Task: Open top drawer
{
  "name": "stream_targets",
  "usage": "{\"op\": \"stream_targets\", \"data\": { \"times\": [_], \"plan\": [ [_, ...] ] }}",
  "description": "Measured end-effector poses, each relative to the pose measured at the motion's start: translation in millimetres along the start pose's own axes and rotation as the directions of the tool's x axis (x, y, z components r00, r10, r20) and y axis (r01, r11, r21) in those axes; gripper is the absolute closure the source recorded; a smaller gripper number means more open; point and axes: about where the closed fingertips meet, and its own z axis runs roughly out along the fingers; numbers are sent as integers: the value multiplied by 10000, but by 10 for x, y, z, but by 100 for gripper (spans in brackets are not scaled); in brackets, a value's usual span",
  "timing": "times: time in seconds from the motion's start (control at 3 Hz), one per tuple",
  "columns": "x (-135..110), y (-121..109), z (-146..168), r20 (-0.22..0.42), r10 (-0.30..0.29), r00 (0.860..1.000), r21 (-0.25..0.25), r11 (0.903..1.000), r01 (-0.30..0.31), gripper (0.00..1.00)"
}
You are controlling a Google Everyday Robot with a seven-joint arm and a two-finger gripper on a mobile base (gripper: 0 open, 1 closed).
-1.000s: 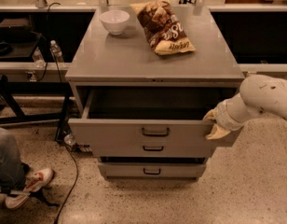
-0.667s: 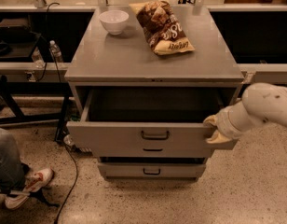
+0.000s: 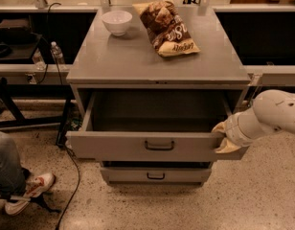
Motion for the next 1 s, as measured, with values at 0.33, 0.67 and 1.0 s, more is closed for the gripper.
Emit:
{"op": "stream_targets", "data": {
  "times": [0.33,0.67,1.0],
  "plan": [
    [-31,240,-50,-10,276,9996,79,9996,-276,100],
    [-78,378,-112,20,488,9988,231,9985,-489,100],
    [-78,379,-112,20,489,9988,231,9985,-489,100]
  ]
}}
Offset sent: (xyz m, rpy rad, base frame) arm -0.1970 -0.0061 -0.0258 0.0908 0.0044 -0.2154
